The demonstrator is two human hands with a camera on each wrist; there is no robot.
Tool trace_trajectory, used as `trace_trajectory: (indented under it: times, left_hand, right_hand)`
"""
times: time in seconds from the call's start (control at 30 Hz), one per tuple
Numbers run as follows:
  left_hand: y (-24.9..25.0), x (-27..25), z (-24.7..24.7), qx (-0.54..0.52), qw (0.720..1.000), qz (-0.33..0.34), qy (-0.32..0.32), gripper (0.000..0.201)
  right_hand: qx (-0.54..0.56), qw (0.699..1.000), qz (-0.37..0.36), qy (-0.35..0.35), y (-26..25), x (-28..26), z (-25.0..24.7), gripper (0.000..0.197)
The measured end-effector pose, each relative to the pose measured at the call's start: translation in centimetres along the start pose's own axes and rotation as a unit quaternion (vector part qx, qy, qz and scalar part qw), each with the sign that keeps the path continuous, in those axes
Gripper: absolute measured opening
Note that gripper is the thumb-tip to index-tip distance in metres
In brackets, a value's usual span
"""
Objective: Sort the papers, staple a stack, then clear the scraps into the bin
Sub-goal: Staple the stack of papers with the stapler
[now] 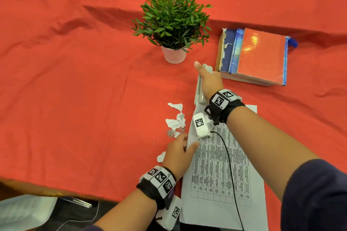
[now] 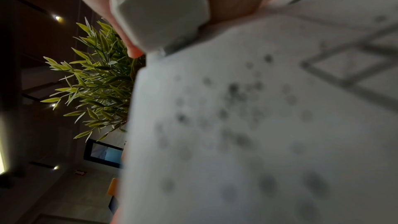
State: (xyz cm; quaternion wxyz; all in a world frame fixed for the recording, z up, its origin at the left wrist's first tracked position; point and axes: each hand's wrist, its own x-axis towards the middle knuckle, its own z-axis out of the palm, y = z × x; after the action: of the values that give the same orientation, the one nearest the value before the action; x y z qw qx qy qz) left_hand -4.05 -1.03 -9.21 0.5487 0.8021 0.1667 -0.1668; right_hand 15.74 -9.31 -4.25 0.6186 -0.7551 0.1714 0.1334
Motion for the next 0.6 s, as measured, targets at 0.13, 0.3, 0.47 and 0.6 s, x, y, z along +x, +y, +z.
trace_trajectory:
  times: [0.13, 0.3, 0.47, 0.6]
  left_hand:
    - [0.0, -1.7, 0.4, 0.032, 0.999, 0.008, -0.007, 0.011]
    - [0.9, -2.0, 1.1, 0.006, 0.999, -0.027, 0.029, 0.015]
    - [2.5, -2.0, 1.7, -0.009, 0.997, -0.04, 0.073, 0.018]
    - [4.0, -2.1, 0.0, -0.007, 0.997, -0.034, 0.063, 0.018]
  right_hand:
    - [-0.002, 1.0, -0.013, -0.005, -0.5, -0.2, -0.4, 0.05]
    - [0.01, 1.0, -0.027, 0.002, -1.8, -1.0, -1.3, 0.048]
    - [-0.032, 0.996, -0.08, -0.002, -3.7, -1.4, -2.5, 0.05]
    - [-0.035, 0.992, -0.116, 0.022, -5.4, -1.5, -4.7, 0.045]
